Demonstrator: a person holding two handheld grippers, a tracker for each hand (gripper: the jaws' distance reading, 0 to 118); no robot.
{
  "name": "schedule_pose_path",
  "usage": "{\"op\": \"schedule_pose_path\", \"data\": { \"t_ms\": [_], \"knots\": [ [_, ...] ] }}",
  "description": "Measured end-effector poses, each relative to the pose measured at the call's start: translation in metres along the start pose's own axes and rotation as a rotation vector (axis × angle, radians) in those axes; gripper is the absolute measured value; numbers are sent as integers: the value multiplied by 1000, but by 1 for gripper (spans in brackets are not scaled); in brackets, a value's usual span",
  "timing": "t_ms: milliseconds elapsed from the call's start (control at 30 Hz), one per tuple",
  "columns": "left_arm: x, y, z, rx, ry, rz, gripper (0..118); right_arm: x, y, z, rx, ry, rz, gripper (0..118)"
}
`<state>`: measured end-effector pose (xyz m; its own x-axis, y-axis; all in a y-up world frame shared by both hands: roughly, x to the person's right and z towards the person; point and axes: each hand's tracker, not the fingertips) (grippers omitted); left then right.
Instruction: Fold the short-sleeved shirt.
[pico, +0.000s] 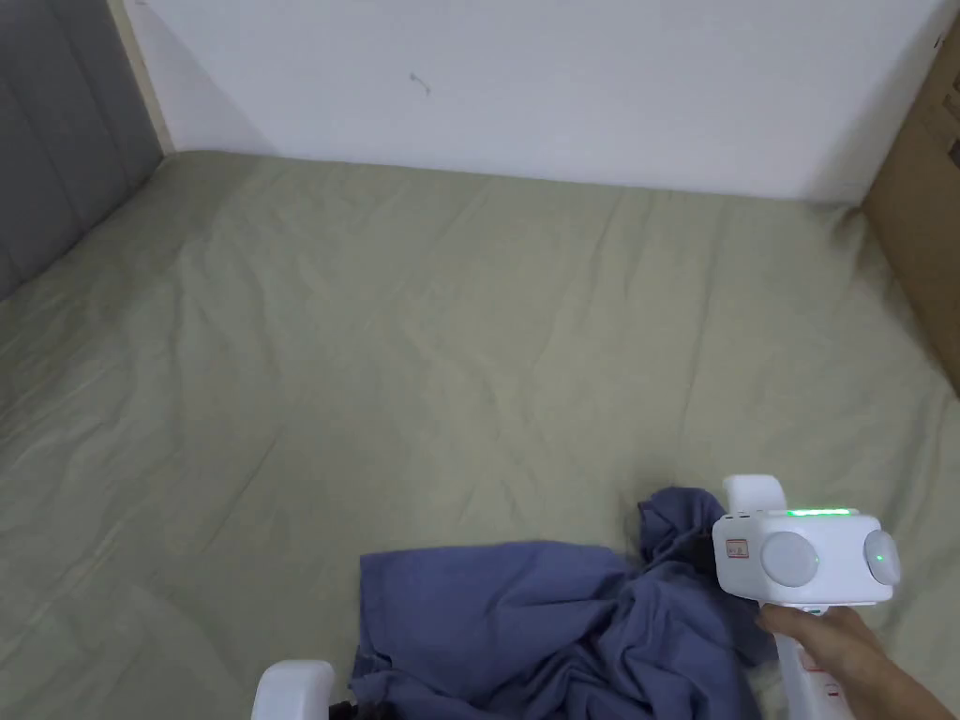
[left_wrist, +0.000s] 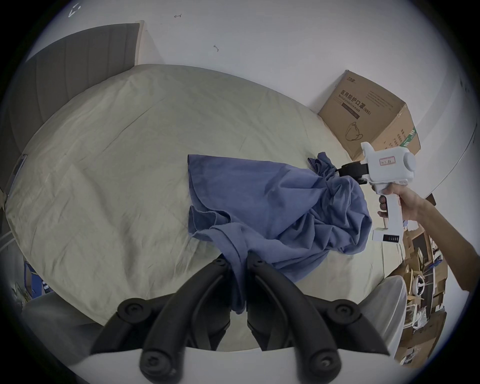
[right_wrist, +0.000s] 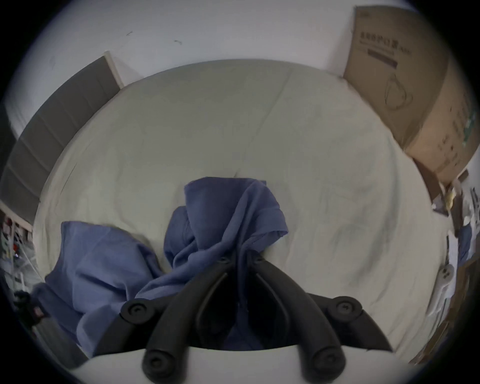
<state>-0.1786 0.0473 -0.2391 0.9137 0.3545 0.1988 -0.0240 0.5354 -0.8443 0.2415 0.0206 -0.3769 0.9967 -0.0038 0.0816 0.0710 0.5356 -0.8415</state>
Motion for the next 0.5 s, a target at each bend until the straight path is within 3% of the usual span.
{"op": "schedule_pose_path", "data": {
  "t_ms": [267,500],
  "knots": [
    [2,23,17,69,-69,47,8,7,9,107,256,6,-38,6],
    [9,97,49,223,-116,20,8,12,28,224,489,-18,-39,6]
  ]
}}
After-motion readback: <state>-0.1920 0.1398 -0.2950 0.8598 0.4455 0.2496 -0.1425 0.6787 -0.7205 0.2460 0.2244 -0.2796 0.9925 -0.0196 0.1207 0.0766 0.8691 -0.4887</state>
